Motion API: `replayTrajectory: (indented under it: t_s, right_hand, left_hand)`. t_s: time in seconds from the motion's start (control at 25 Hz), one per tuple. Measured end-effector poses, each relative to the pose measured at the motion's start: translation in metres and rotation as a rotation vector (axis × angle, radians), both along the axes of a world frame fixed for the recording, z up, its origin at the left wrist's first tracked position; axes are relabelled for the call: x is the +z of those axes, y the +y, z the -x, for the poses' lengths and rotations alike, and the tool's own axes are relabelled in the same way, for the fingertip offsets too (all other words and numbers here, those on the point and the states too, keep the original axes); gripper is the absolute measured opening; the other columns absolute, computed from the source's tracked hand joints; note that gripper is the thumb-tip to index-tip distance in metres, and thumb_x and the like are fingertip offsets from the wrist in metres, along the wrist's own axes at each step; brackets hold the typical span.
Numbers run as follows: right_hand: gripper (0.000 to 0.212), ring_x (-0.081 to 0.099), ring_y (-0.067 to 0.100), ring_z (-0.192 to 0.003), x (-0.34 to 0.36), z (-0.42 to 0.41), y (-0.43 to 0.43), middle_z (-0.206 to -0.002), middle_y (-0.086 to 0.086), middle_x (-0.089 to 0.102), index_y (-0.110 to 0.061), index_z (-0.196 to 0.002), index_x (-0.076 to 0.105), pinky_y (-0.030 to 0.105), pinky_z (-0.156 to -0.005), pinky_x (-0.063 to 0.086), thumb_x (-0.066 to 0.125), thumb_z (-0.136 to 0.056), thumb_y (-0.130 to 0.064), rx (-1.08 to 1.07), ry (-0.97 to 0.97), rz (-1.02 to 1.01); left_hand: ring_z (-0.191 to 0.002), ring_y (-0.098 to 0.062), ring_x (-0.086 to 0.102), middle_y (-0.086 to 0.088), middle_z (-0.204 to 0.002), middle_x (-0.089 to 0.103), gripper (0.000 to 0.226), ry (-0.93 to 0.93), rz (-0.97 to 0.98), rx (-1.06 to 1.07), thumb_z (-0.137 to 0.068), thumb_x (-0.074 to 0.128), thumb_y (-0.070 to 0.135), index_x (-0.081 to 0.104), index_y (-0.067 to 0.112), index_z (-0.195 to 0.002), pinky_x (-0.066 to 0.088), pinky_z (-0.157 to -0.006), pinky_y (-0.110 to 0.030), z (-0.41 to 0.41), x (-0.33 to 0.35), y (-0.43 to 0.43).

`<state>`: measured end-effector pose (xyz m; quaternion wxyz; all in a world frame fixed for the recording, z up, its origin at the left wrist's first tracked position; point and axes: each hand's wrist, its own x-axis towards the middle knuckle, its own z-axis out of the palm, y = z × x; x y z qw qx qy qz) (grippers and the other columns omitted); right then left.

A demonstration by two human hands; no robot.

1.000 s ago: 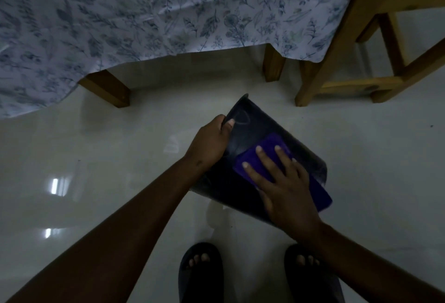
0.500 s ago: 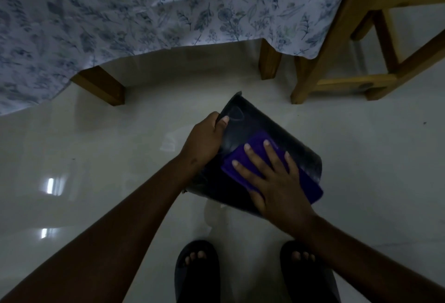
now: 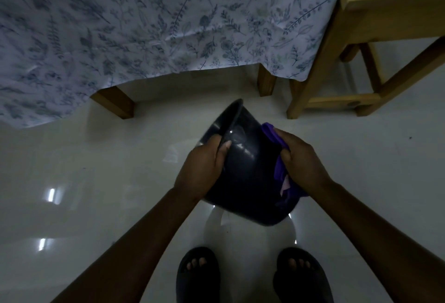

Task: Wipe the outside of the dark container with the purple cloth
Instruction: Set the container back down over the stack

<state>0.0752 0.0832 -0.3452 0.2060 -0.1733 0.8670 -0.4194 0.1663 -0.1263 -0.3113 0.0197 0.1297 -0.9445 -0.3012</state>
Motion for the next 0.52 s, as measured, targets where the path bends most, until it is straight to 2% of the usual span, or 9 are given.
replayTrajectory:
  t_s: [0.08, 0.16, 0.28, 0.36, 0.44, 0.52]
  right_hand:
    - [0.051, 0.060, 0.003, -0.089, 0.015, -0.008, 0.005, -0.116, 0.001, 0.062, -0.021, -0.141, 0.042, 0.006, -0.075, 0.042, 0.037, -0.095, -0.001, -0.075, 0.005, 0.054]
    - [0.049, 0.057, -0.002, -0.083, 0.025, -0.013, 0.007, -0.114, -0.003, 0.058, -0.020, -0.143, 0.039, 0.005, -0.068, 0.041, 0.036, -0.097, -0.004, -0.152, 0.033, 0.078]
    - [0.049, 0.057, 0.004, -0.089, 0.033, -0.020, 0.010, -0.125, 0.000, 0.057, -0.018, -0.146, 0.034, 0.010, -0.074, 0.040, 0.037, -0.098, -0.008, -0.205, 0.061, 0.089]
    - [0.051, 0.056, 0.006, -0.098, 0.033, -0.024, 0.011, -0.130, 0.001, 0.057, -0.019, -0.147, 0.034, 0.007, -0.079, 0.039, 0.038, -0.098, -0.007, -0.187, 0.046, 0.102]
    - [0.053, 0.057, 0.007, -0.103, 0.027, -0.031, 0.012, -0.132, 0.001, 0.056, -0.020, -0.148, 0.032, 0.006, -0.085, 0.041, 0.039, -0.097, -0.007, -0.156, 0.025, 0.109]
    - [0.053, 0.055, 0.012, -0.118, 0.019, -0.037, 0.013, -0.140, 0.001, 0.052, -0.021, -0.149, 0.031, 0.019, -0.100, 0.043, 0.040, -0.098, -0.008, -0.143, 0.013, 0.109]
  left_hand:
    - [-0.058, -0.027, 0.065, -0.010, -0.071, 0.069, 0.031, 0.038, 0.128, -0.125, -0.099, 0.040, 0.037, 0.055, 0.010, -0.100, 0.051, -0.053, -0.034, -0.006, 0.013, 0.004]
    - [-0.053, -0.026, 0.065, -0.009, -0.066, 0.069, 0.027, 0.059, 0.254, -0.255, -0.098, 0.045, 0.033, 0.057, 0.009, -0.101, 0.052, -0.048, -0.032, -0.012, 0.014, 0.011]
    - [-0.045, -0.024, 0.063, -0.006, -0.060, 0.066, 0.017, 0.041, 0.433, -0.459, -0.087, 0.060, 0.020, 0.059, 0.010, -0.101, 0.047, -0.038, -0.026, -0.021, 0.003, 0.015]
    - [-0.040, -0.021, 0.059, -0.003, -0.056, 0.064, 0.026, 0.024, 0.481, -0.539, -0.072, 0.071, 0.010, 0.059, 0.010, -0.095, 0.040, -0.035, -0.022, -0.027, -0.005, 0.014]
    - [-0.037, -0.019, 0.057, -0.002, -0.053, 0.063, 0.030, 0.005, 0.497, -0.587, -0.063, 0.076, 0.007, 0.059, 0.011, -0.087, 0.039, -0.032, -0.020, -0.031, -0.010, 0.023]
    - [-0.036, -0.019, 0.057, -0.002, -0.052, 0.063, 0.027, -0.003, 0.489, -0.603, -0.063, 0.077, 0.009, 0.059, 0.012, -0.082, 0.041, -0.030, -0.020, -0.036, -0.020, 0.038]
